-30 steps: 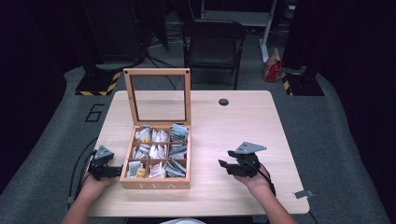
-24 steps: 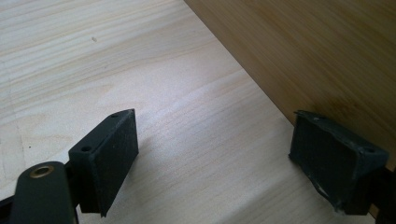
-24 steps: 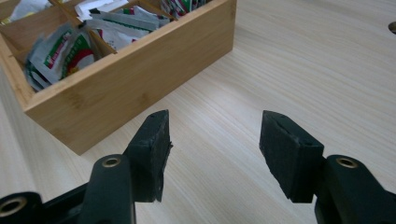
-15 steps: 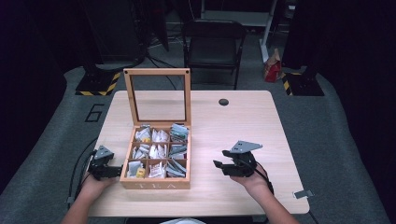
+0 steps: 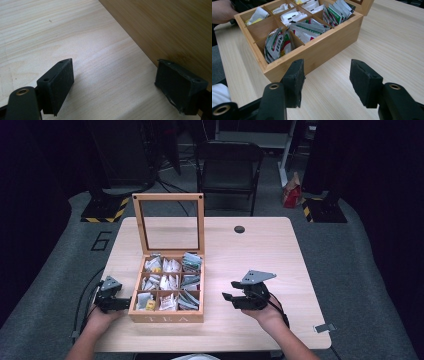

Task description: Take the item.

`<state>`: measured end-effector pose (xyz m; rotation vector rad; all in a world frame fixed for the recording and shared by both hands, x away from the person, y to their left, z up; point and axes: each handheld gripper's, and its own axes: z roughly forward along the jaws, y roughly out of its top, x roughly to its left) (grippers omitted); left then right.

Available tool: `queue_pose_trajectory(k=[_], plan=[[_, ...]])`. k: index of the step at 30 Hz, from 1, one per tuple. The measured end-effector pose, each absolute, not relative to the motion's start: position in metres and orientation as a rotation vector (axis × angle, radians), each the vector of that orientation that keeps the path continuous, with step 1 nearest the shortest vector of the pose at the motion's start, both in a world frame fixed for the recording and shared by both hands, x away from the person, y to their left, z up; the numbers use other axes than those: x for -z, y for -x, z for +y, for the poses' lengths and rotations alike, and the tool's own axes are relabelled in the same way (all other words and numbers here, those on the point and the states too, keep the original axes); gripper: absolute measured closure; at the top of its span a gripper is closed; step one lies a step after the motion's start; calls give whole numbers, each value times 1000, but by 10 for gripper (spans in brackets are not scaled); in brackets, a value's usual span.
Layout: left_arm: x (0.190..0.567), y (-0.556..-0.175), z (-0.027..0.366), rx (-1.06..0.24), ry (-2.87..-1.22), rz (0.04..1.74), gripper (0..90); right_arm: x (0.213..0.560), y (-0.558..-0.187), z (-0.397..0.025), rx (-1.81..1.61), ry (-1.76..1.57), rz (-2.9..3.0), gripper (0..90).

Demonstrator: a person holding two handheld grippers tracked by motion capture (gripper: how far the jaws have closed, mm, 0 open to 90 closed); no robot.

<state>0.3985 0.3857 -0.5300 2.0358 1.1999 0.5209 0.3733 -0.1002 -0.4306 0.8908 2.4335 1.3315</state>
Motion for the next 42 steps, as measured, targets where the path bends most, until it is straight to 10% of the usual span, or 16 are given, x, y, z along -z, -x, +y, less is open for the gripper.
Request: queue_pose_trajectory(k=[42], plan=[[530, -398, 386, -521, -2036, 1200, 150, 432, -382, -44, -1338, -755, 2519, 541]])
